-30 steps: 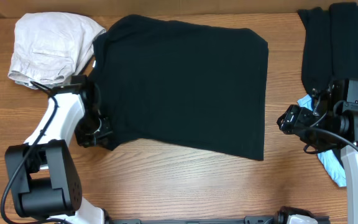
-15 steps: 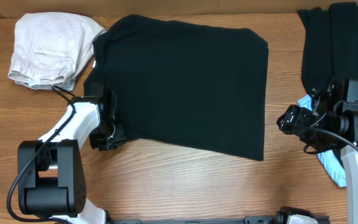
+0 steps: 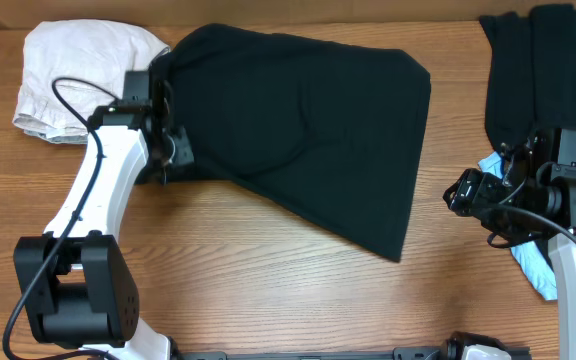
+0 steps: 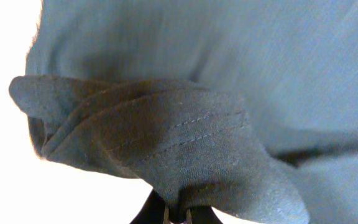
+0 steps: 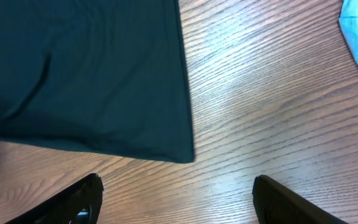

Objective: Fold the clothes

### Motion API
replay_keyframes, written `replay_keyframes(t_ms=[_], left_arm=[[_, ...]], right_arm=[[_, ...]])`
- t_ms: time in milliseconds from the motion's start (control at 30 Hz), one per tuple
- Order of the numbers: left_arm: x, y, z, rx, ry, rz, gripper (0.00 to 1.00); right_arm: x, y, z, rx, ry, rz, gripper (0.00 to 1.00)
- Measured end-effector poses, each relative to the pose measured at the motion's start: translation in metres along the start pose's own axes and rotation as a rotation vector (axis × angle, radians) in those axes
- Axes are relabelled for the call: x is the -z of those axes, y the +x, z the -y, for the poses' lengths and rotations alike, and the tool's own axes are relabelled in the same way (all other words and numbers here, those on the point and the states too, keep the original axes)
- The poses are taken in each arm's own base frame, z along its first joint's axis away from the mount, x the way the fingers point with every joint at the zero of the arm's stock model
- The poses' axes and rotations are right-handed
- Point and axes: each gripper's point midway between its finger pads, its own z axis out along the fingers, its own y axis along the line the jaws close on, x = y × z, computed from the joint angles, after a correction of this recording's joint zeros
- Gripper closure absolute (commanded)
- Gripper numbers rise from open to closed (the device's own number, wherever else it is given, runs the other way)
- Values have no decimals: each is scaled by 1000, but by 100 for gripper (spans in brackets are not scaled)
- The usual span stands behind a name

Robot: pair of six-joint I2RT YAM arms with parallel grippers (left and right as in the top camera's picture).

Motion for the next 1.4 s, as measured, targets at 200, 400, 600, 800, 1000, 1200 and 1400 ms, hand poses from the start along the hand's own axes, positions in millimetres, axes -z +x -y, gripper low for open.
replay_keyframes(t_ms=[200, 400, 600, 800, 1000, 1200, 1400], left_arm=[[4, -39, 11, -3, 40, 157, 89], [5, -40, 12, -3, 43, 164, 96], [2, 10, -4, 1, -19, -42, 96], [20, 58, -20, 6, -92, -255, 96], [39, 77, -37, -4, -186, -347, 96], [47, 85, -53, 1, -281, -376, 96], [46, 78, -58, 20, -318, -342, 96]], right_arm=[[0, 1, 0, -1, -2, -2, 19], [0, 1, -1, -1, -9, -6, 19], [0, 3, -1, -4, -8, -14, 24], [-1, 18, -3, -35, 4, -71, 30], [-11, 41, -14, -40, 28, -143, 33], [-64, 79, -8, -74, 81, -235, 35], [-114, 114, 5, -115, 114, -278, 42]])
